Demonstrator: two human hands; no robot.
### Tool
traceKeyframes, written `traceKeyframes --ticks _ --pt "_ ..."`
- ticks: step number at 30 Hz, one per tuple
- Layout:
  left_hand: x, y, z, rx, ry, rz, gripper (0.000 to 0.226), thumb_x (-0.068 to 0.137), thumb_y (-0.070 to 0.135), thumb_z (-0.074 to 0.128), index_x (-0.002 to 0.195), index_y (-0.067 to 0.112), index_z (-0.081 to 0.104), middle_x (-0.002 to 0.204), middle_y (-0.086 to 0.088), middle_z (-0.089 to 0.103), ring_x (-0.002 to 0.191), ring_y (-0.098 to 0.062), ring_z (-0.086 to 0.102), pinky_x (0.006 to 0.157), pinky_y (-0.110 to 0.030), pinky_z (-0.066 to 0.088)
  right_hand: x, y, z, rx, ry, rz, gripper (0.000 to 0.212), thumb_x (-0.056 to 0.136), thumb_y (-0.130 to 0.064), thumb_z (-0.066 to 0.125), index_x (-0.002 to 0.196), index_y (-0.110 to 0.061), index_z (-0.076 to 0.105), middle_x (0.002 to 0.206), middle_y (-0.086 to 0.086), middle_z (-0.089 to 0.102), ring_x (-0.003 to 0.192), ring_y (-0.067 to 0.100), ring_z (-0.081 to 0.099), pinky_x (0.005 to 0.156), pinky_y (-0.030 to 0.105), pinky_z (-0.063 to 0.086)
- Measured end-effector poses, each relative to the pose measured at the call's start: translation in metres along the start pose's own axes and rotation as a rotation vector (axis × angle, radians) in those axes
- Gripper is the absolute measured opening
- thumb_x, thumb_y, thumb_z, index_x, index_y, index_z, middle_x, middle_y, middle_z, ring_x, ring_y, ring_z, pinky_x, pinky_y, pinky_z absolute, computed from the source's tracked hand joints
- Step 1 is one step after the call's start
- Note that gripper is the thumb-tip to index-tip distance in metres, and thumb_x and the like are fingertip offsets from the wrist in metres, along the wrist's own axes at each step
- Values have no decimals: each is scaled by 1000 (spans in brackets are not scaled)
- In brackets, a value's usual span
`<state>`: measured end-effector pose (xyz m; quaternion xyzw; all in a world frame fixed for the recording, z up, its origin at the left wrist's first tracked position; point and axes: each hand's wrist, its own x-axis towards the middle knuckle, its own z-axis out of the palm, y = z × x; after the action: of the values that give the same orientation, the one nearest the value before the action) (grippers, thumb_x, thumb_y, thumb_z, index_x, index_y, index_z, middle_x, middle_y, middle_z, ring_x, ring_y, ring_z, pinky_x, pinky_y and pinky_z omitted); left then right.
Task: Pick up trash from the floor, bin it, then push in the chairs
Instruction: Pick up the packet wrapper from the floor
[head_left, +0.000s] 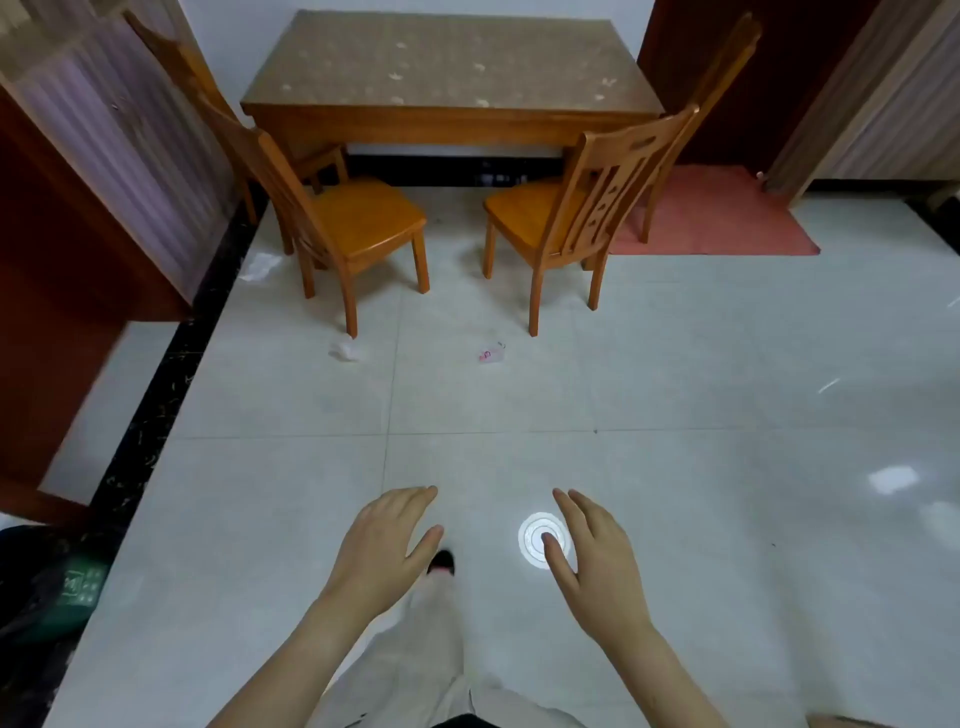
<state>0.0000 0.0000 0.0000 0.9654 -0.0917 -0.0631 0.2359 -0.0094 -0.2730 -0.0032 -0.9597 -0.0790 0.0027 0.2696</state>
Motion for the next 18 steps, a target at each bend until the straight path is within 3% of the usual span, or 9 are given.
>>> traceKeyframes --ticks 8,18 --pt "149 -34 -6 -47 -8 -45 64 91 58 25 139 23 48 138 10 51 128 -9 44 105 -24 30 145 35 9 23 -14 109 58 95 -51 34 142 -19 47 141 5 51 132 24 45 105 38 39" --pt "400 -73 -88 14 2 9 65 90 55 26 137 17 50 134 3 56 124 -18 47 103 -33 35 381 54 -29 -10 76 108 56 95 -45 39 140 -13 48 137 10 53 128 27 45 104 42 41"
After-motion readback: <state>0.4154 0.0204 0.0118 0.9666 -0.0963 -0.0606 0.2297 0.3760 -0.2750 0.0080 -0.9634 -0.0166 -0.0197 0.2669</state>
